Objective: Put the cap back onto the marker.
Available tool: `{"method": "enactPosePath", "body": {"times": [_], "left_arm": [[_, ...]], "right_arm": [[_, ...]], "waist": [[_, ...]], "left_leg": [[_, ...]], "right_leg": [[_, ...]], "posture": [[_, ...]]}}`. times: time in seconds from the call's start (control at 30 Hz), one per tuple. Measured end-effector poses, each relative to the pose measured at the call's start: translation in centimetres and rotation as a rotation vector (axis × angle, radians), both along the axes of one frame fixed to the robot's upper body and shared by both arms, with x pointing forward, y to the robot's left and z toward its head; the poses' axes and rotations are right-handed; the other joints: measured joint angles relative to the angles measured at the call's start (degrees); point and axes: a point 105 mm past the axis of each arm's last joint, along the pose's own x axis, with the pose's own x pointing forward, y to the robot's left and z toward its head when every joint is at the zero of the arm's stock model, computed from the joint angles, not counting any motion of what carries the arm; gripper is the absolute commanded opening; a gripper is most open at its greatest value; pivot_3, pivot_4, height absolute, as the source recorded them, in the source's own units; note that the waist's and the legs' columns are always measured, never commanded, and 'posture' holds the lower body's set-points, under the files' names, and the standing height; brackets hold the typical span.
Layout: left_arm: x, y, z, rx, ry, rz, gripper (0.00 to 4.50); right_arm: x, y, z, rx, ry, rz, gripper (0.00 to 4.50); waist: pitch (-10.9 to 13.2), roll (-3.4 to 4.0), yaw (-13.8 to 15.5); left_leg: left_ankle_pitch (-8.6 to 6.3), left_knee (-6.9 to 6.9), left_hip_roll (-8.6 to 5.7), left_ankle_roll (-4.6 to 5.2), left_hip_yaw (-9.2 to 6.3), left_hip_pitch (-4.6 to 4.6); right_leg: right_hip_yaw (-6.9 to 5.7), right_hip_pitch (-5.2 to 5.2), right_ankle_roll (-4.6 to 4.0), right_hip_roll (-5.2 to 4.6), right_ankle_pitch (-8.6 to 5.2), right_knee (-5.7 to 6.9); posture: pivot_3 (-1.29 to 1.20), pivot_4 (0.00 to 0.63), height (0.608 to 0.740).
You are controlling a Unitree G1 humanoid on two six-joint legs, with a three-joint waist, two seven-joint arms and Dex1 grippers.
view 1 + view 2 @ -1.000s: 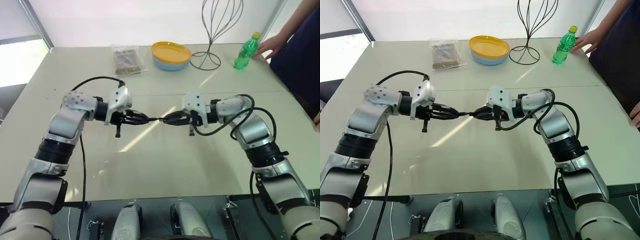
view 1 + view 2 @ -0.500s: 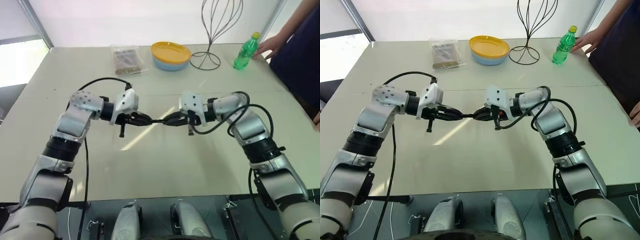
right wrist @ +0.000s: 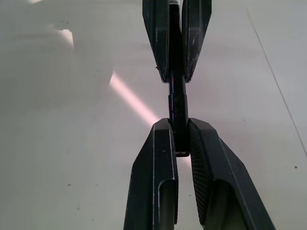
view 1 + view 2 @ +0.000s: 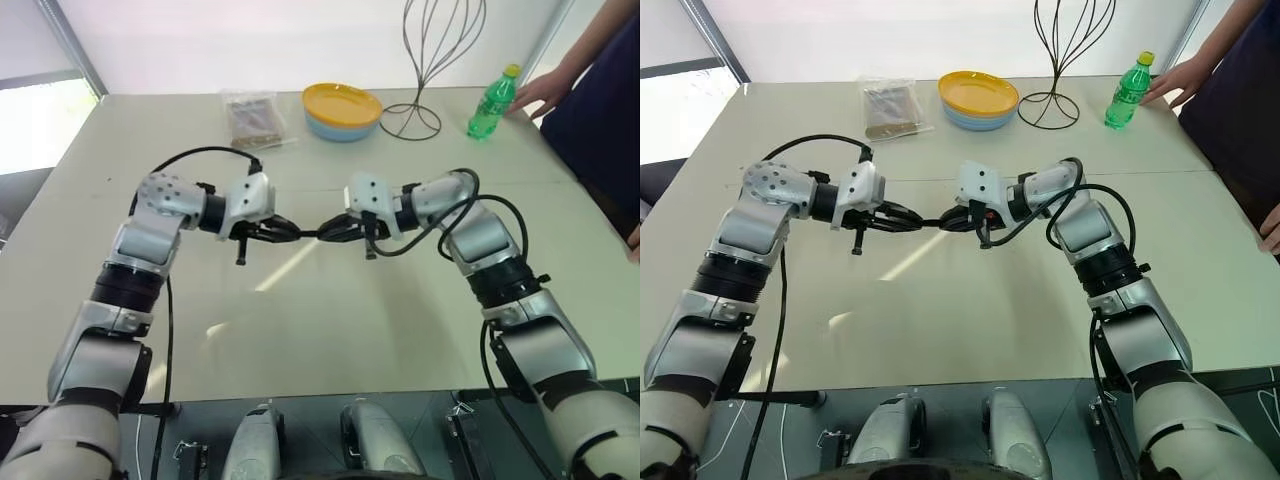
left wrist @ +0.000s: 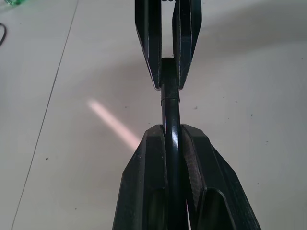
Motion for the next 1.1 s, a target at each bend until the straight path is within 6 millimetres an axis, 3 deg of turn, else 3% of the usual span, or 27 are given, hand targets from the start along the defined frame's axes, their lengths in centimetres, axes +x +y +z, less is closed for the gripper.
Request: {"method": "enactPosePath", "body": {"times": [0.3,0.43,0.6,0.73,0.87,1.0,1.1], "left_arm": [[-0.2,0.2,0.1,-0.012,-0.005,-0.009,0.0],[-0.4,-0.2,-0.4,-0.01,-0.006,-0.025,0.0],[-0.3,0.4,-0.4,0.001,-0.014,-0.009,0.0],[-0.2,0.9,-0.8,0.006,-0.007,0.015,0.0],[0.2,2.9,-1.6,-0.059,0.039,0.178,0.0],[1.4,4.8,-1.2,-0.228,0.032,0.441,0.0],[2.0,6.7,-1.8,-0.357,0.04,0.715,0.0]], "right_arm": [[-0.3,-0.1,0.2,-0.014,-0.017,0.015,0.07],[-0.7,-0.3,0.3,-0.032,-0.027,0.038,1.75],[-0.4,-1.8,0.7,-0.061,-0.034,0.0,4.38],[0.4,-2.9,1.2,-0.049,-0.051,-0.066,4.45],[1.9,-4.1,4.6,0.15,-0.03,-0.186,4.45],[1.0,-4.2,6.3,0.267,0.032,-0.161,4.45],[-0.6,-3.6,5.6,0.286,0.1,-0.106,4.45]], "waist": [[0.0,0.0,0.01],[0.0,0.0,0.03],[0.0,0.0,0.01],[0.0,0.0,-0.14],[0.0,0.01,-0.23],[0.0,0.0,0.02],[-0.02,0.01,0.07]], "left_leg": [[0.0,0.0,0.0,0.0,0.0,0.01],[0.0,0.01,0.0,0.0,0.0,0.01],[0.0,0.02,0.0,0.0,0.0,0.03],[0.0,0.01,0.0,0.0,0.0,0.05],[0.0,-0.01,0.05,0.0,0.0,0.1],[0.0,-0.02,0.09,0.01,-0.06,0.08],[-0.01,-0.02,0.14,0.01,-0.11,0.09]], "right_leg": [[0.0,0.0,0.0,0.0,0.0,0.03],[0.0,0.0,0.0,-0.01,0.0,0.04],[0.0,0.0,0.0,-0.01,0.0,0.06],[0.01,0.0,0.0,-0.01,0.0,0.08],[0.03,-0.02,-0.01,-0.04,0.0,0.17],[0.02,-0.01,-0.01,-0.09,0.0,0.18],[0.02,0.01,0.0,-0.19,0.0,0.2]], "posture": [[0.0,0.15,0.74],[0.0,0.15,0.74],[0.0,0.15,0.74],[0.0,0.15,0.74],[0.0,0.15,0.74],[0.0,0.15,0.74],[0.0,0.15,0.74]]}}
